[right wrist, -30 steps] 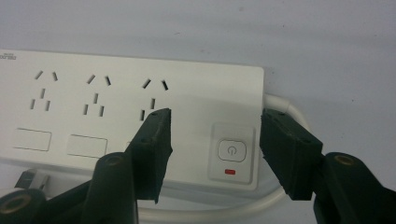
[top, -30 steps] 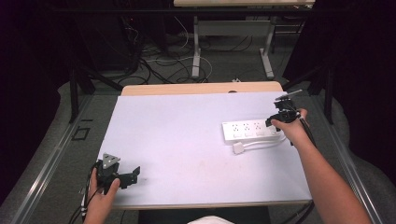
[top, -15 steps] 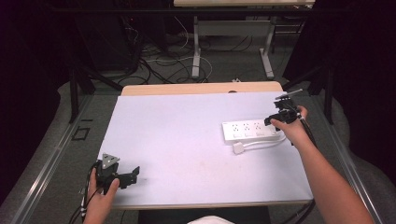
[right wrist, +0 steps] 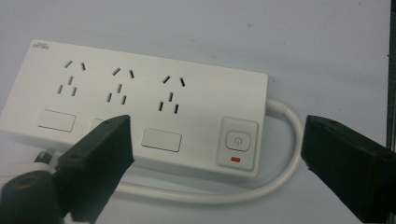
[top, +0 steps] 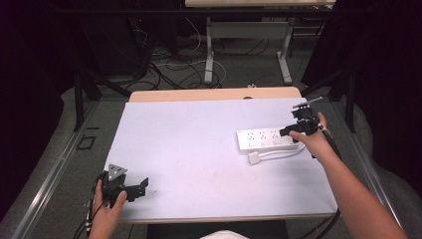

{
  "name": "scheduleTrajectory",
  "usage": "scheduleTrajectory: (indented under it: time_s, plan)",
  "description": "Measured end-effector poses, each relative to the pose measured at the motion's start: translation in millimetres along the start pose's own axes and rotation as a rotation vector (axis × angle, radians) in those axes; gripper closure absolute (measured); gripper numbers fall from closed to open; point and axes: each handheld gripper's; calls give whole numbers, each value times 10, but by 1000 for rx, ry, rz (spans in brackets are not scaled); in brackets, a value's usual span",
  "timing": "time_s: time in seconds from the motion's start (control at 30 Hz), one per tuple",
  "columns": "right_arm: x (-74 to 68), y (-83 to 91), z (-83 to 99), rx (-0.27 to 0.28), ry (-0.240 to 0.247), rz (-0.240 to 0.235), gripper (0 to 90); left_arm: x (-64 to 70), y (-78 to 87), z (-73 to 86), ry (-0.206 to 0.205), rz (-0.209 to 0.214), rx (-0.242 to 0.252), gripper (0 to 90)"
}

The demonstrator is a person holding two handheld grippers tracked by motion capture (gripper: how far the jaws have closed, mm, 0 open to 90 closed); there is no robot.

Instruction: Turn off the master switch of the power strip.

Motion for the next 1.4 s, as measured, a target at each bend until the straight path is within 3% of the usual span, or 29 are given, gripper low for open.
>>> scheduleTrajectory:
  time_s: [0.1, 0.27, 0.87, 1.4]
  plan:
    - [-31, 37, 27, 8, 10, -12, 0, -2, 0, -2, -6, -3, 0, 4]
    - [-69, 99, 82, 31, 36, 5, 0, 6, -7, -2, -2, 2, 6, 5]
    - [-139, 316, 395, 85, 91, -31, 0, 14, -11, -6, 4, 5, 7, 5]
    - [-177, 539, 787, 178, 137, -65, 0, 14, -11, -5, 4, 5, 7, 5]
Point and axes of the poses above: each handheld gripper's, and its own axes: y roughly backward along the jaws, z roughly out of its underside, x roughly to its right, and after that the axes turned 8 degrees about -x, right-handed
